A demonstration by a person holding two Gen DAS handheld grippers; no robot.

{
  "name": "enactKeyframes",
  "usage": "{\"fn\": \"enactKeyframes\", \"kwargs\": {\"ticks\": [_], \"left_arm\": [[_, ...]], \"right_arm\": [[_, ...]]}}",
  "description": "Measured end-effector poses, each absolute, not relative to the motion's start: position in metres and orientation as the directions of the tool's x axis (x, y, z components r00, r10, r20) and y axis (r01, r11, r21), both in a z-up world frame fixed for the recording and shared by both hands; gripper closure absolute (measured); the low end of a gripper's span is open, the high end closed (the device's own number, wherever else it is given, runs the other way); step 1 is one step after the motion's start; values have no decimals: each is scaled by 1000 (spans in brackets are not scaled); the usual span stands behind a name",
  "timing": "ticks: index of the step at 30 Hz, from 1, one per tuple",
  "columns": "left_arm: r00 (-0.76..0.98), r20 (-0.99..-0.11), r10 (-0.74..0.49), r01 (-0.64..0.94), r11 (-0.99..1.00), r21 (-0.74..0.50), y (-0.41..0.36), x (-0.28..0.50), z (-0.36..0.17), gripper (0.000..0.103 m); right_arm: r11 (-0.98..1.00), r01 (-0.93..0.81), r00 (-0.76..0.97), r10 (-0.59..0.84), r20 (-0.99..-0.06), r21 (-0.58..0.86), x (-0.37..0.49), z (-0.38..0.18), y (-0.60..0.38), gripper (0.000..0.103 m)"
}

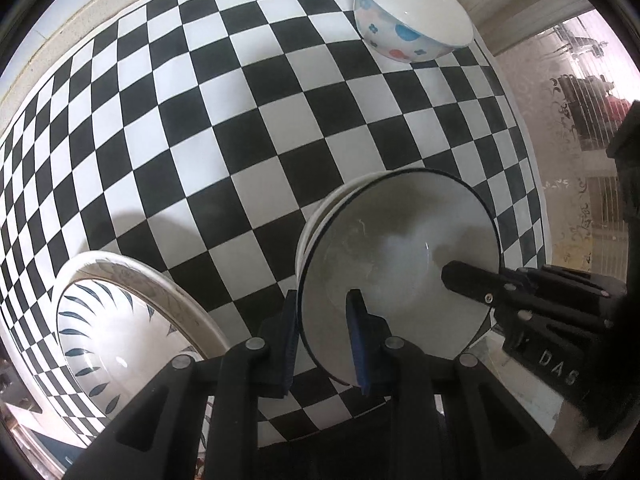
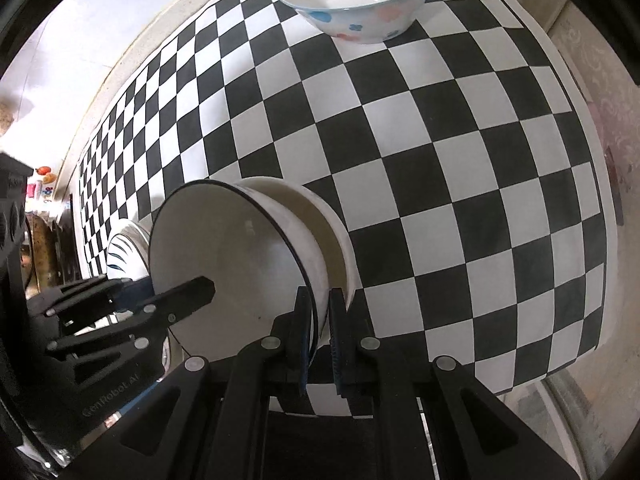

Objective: Organize plates and bowls

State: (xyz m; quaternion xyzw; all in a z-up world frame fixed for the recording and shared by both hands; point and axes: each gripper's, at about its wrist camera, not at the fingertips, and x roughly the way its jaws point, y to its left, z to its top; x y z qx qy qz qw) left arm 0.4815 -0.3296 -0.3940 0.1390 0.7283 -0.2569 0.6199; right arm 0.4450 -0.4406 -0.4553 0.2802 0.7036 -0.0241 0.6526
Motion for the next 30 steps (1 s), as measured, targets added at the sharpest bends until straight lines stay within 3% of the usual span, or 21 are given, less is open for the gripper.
{"fn": "enactKeyframes", "kwargs": {"ticks": [4,15,21,22,23,25,30], "left_arm": [[-193,-975,-111,511,837,-196,-326,481,-392,83],[-170,-979,-108,512,839,-182,-323,480,-378,82],[-61,-990,-127,504,852,-140,-326,488,-350,81],[-42,-990,-131,501,855,-135,-327,492,-345,81],[-22,-990,-136,496,859,-129,-329,497,-340,79],[-5,-989,-145,489,863,-129,-335,511,-335,73],[-38,-984,-175,444,879,-173,-355,558,-338,73]], "right_arm": [[834,436,5,372,-928,337,444,-450,-446,85],[844,414,12,369,-929,341,437,-439,-452,85],[842,426,43,346,-937,330,436,-427,-472,83],[837,433,50,347,-936,334,437,-426,-477,75],[830,441,62,351,-934,341,437,-424,-484,56],[816,455,90,356,-930,356,441,-422,-498,29],[784,499,144,345,-927,369,460,-415,-538,27]]}}
